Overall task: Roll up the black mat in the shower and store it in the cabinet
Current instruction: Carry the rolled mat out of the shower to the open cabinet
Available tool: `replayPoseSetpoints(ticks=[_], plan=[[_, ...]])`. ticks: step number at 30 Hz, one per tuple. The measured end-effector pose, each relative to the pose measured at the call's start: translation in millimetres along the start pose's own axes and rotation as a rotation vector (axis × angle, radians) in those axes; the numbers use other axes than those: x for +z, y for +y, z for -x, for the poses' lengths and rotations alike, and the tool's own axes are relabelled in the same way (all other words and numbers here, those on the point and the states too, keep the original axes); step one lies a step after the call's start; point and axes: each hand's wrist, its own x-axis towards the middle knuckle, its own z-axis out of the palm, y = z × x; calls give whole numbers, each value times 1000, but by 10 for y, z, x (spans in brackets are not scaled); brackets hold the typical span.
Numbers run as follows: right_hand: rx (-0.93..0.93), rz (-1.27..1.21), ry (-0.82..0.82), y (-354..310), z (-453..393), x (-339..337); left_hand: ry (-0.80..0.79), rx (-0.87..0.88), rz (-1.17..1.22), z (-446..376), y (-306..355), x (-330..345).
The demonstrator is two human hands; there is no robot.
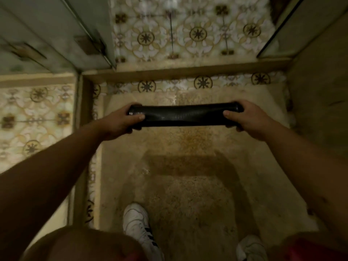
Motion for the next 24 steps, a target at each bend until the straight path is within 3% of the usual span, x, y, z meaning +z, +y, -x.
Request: replayPoseSetpoints(ticks=[4, 11, 17, 24], plan=[[-4, -22, 90, -799, 760, -74, 59, -33, 44, 861, 569, -4], [61, -31, 88, -2341, 2004, -182, 191, 47, 67, 2473, 1820, -258], [-35, -163, 320, -3687, 3036, -136, 339, 122, 278, 3712, 2860, -570], [-46, -89, 137, -4432, 3662, -279, 222, 93, 362, 4565, 3377, -925]])
